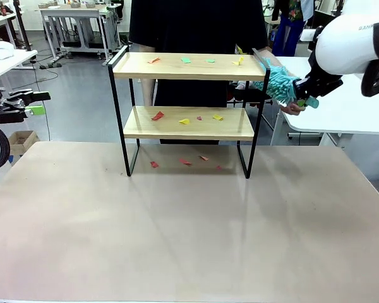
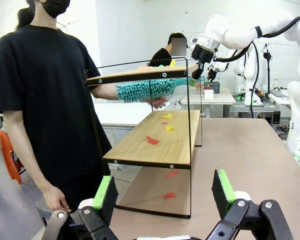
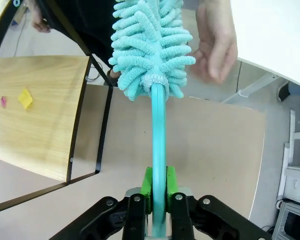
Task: Clean the shelf.
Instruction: Pick up the Duster handed by the human, then clean the specific section of the Shelf indicated by the human with the Duster.
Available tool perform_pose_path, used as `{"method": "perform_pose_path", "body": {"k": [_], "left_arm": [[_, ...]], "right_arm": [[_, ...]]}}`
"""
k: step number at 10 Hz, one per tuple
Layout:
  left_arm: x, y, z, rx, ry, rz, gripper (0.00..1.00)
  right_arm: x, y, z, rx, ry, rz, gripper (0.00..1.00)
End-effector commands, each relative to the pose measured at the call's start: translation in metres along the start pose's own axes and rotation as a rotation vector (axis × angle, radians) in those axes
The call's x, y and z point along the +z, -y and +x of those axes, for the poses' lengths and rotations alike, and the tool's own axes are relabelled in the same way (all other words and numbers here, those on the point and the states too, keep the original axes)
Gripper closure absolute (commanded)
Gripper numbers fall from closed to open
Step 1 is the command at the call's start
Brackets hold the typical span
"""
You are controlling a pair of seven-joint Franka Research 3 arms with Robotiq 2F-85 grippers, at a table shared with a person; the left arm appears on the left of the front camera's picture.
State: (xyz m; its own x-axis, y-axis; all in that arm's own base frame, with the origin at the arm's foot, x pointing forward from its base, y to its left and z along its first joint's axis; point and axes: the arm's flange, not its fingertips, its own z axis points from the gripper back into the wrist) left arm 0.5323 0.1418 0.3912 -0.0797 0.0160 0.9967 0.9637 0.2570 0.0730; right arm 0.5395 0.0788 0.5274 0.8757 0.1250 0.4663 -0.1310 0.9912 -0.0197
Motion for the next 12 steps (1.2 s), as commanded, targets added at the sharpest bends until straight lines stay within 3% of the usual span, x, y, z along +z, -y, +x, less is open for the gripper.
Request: {"method": "perform_pose_path", "body": {"k": [1,12], "left_arm": [[-0.0001,0.0007,0.0026,-0.013,-0.002,-0.004,0.00],[-0.0001,0.0007,0.0026,-0.013,-0.002,-0.004,0.00]], "right_arm": [[0.0000,0.0007,0.0001,-0.002,0.000,0.001,1.00],[0.0000,0.0007,0.0001,-0.002,0.000,0.001,1.00]]}}
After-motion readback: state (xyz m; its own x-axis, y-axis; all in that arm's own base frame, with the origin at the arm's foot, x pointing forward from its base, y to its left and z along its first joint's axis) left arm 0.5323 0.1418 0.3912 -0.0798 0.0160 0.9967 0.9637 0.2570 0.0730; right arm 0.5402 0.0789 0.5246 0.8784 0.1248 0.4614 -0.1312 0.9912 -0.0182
